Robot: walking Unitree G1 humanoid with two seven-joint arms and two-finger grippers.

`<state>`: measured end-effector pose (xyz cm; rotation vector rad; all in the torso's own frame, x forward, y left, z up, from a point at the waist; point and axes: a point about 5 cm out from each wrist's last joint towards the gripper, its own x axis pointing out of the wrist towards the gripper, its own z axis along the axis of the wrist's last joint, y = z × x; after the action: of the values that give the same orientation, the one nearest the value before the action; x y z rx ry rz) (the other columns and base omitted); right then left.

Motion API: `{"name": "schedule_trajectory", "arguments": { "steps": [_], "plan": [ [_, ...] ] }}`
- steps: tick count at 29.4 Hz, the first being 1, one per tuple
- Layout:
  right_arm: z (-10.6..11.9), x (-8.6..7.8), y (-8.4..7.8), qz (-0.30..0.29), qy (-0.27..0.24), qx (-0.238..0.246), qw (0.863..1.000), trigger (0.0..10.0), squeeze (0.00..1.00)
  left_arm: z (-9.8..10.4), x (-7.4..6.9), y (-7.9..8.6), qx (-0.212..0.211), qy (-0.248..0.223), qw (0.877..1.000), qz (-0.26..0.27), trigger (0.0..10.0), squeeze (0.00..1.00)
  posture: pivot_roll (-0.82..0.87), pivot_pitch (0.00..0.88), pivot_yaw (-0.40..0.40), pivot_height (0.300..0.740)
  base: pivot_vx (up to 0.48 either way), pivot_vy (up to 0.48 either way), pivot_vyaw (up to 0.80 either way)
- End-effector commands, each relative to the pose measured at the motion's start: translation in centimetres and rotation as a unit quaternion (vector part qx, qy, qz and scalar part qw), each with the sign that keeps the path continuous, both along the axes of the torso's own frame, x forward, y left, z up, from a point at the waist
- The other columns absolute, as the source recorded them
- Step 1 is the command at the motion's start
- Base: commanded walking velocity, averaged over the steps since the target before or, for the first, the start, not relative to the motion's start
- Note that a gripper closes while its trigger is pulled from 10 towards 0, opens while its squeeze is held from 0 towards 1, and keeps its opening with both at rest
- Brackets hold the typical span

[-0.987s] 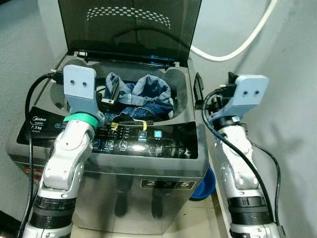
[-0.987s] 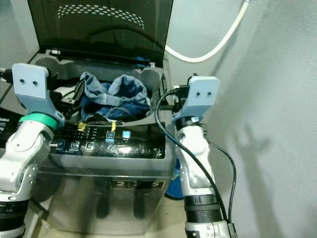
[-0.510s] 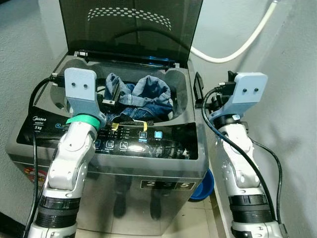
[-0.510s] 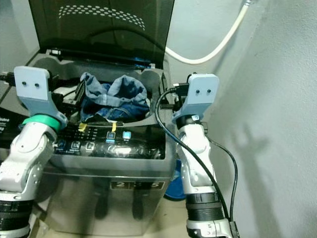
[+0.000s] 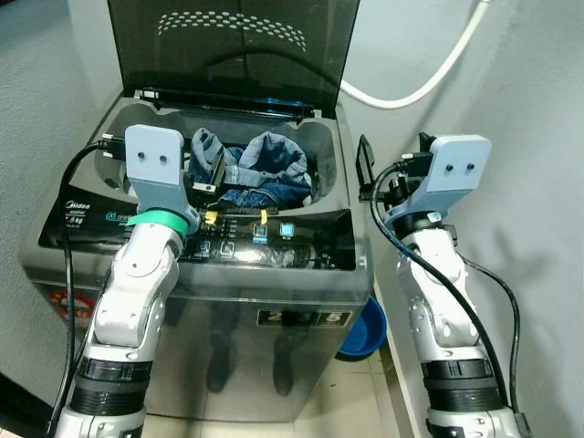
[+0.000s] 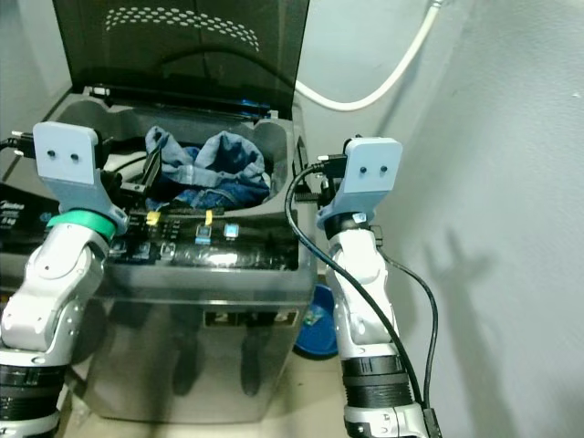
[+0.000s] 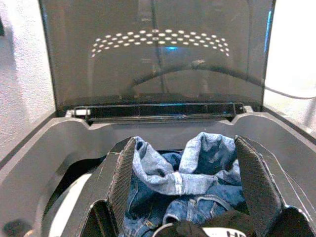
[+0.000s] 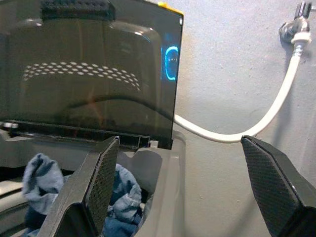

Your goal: Clothes washing

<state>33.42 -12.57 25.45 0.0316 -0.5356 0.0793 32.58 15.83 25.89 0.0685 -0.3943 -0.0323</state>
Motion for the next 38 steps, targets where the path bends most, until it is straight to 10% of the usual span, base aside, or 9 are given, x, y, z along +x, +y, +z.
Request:
{"name": "schedule_trajectory", "arguments": {
  "steps": [1, 38],
  "plan": [
    [-0.4, 0.0, -0.3, -0.005, 0.008, -0.004, 1.0, 10.0, 0.0, -0.4, 0.1, -0.1, -0.003, 0.005, 1.0, -0.002, 10.0, 0.0, 0.1, 0.0, -0.04, 0.735, -0.337, 0.0, 0.0],
    [-2.5, 0.4, 0.0, -0.016, 0.052, -0.082, 0.995, 10.0, 0.0, -1.8, 0.4, -1.1, 0.018, 0.04, 0.999, -0.022, 10.0, 0.0, 0.1, 0.002, -0.029, 0.735, -0.268, 0.0, 0.0]
  ]
}}
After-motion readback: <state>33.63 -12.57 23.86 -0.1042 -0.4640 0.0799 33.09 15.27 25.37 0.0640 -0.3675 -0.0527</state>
